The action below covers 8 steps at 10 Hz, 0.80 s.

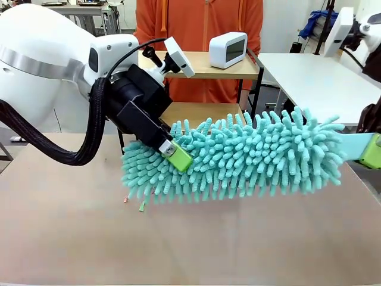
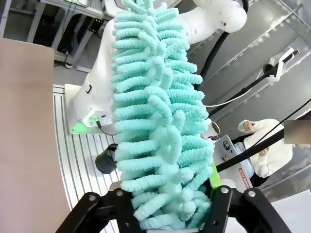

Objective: Clean the shelf.
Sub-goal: Hand the Duster back to the human.

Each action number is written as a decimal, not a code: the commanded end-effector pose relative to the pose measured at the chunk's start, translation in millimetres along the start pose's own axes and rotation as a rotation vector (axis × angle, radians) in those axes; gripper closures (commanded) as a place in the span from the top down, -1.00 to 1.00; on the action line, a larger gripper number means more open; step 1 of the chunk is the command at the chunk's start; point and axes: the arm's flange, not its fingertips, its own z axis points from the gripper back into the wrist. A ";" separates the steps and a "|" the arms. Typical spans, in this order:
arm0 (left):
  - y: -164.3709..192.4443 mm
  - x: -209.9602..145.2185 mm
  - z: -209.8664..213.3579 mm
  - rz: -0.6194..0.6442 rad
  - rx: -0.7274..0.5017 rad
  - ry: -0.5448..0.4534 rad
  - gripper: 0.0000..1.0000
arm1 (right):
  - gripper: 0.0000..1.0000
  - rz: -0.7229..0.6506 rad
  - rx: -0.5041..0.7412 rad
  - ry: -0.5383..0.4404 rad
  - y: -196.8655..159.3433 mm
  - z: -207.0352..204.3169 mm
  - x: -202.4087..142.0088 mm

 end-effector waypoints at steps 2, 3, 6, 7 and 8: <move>-1.5 0.2 -2.3 -0.056 -0.002 -0.020 -1.00 | -0.75 -0.011 0.011 -0.032 1.8 -0.3 -0.4; -1.4 0.5 -2.9 -0.058 -0.003 -0.019 -0.96 | -0.75 -0.011 0.006 -0.029 1.2 -0.3 -1.4; -1.5 -0.2 -2.7 -0.050 -0.011 -0.013 -1.00 | -0.75 -0.017 0.005 -0.040 1.3 -0.9 -3.3; -1.4 0.0 -2.1 -0.050 -0.011 -0.012 -1.00 | 0.42 -0.010 0.014 -0.047 0.3 -1.3 -3.6; -1.3 -0.3 -1.8 -0.055 -0.018 0.003 -1.00 | 0.42 -0.017 0.016 -0.058 -2.0 -0.2 -4.2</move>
